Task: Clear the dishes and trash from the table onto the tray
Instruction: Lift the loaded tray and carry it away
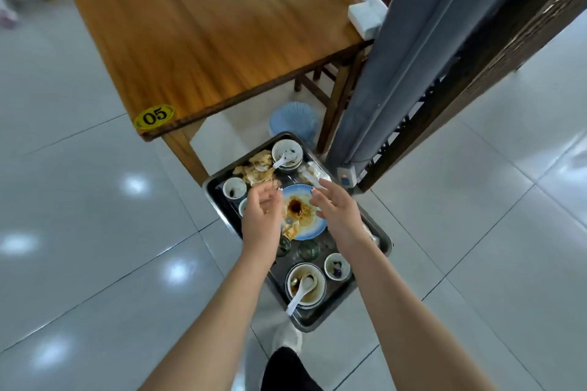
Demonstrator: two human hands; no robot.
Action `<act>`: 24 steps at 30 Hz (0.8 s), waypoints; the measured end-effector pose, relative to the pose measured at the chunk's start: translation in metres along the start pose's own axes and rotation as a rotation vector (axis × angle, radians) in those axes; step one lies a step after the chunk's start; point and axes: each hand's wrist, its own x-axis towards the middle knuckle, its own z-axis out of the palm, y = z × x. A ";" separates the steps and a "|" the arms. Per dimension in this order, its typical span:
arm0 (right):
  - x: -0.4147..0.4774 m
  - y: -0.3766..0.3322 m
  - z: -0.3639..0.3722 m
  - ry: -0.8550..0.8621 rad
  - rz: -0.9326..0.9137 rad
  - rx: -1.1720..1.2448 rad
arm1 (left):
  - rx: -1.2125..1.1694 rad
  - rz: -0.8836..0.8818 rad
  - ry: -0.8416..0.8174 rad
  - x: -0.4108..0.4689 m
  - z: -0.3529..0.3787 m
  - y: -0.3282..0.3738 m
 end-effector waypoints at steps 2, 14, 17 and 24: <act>-0.014 -0.002 0.001 -0.023 -0.031 -0.019 | -0.020 -0.015 0.034 -0.015 -0.007 0.000; -0.085 0.023 -0.029 -0.153 -0.121 -0.073 | -0.146 -0.088 0.246 -0.115 -0.006 -0.030; -0.091 0.026 -0.042 -0.142 -0.113 -0.102 | -0.185 -0.099 0.269 -0.130 0.005 -0.032; -0.063 0.027 -0.077 -0.223 -0.032 -0.131 | -0.201 -0.137 0.341 -0.130 0.043 -0.029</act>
